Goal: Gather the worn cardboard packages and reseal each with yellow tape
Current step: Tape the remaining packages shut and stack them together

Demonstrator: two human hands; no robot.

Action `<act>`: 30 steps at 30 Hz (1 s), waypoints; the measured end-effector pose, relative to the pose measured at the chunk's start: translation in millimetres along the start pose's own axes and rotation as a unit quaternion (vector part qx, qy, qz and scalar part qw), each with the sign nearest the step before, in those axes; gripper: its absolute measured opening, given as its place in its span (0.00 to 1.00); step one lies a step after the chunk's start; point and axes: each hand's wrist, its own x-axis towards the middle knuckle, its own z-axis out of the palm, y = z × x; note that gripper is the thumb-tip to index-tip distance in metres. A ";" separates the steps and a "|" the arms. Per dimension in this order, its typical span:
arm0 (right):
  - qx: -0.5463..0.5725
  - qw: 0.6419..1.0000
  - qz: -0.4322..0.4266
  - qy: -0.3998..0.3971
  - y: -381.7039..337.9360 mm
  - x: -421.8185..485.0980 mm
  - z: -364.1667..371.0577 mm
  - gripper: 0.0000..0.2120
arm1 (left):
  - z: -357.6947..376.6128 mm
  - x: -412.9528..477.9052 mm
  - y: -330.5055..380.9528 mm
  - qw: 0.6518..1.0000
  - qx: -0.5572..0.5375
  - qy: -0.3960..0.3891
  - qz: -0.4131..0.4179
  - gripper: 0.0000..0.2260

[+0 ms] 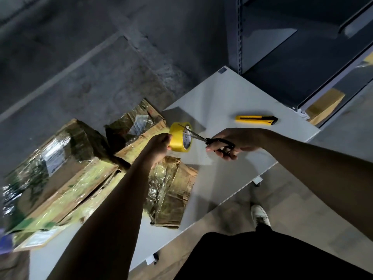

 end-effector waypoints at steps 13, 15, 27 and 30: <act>-0.061 0.988 0.116 -0.076 6.9 21.1 8.2 0.15 | 6.5 3.8 -1.0 0.999 0.015 0.025 0.019 0.17; -0.065 0.989 0.108 -0.070 5.0 27.5 12.6 0.16 | 6.8 3.2 -1.1 0.999 0.027 0.033 0.026 0.16; -0.069 0.993 0.081 -0.050 -4.6 45.9 22.7 0.18 | 5.9 -1.3 -1.5 0.992 0.085 0.038 0.082 0.16; -0.071 0.995 0.061 -0.040 -4.0 45.8 23.6 0.15 | 4.9 -0.4 -4.2 0.990 0.101 0.038 0.087 0.16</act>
